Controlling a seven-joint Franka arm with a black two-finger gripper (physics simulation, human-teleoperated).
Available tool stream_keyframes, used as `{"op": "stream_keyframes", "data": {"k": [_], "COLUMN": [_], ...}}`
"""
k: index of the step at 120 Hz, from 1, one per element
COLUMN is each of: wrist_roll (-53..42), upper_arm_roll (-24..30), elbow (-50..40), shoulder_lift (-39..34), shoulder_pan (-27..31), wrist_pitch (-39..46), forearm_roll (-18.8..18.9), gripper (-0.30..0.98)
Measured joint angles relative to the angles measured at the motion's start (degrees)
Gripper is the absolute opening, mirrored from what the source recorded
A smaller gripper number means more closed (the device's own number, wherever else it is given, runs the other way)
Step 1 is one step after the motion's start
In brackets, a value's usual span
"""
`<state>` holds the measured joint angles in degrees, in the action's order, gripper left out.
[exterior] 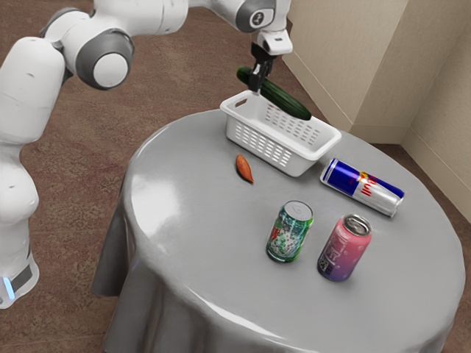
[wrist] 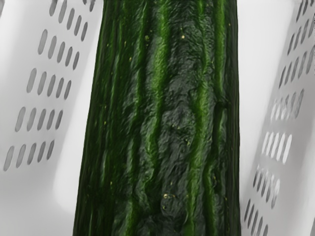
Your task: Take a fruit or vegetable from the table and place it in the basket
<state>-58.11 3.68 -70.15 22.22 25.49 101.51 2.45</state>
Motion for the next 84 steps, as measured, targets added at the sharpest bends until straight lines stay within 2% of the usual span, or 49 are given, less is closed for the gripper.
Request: {"op": "stream_keyframes", "data": {"k": [60,73,84], "wrist_roll": [-0.55,-0.62,-0.47], "upper_arm_roll": [1.81,2.63,2.77], "elbow": [6.21,6.56,6.33], "shoulder_lift": [4.66,4.75,4.73], "shoulder_pan": [0.04,0.06,0.21], "wrist_pitch": [0.18,0.27,0.37], "forearm_roll": [-0.41,-0.72,-0.92], "gripper": [0.18,0.43,0.55]}}
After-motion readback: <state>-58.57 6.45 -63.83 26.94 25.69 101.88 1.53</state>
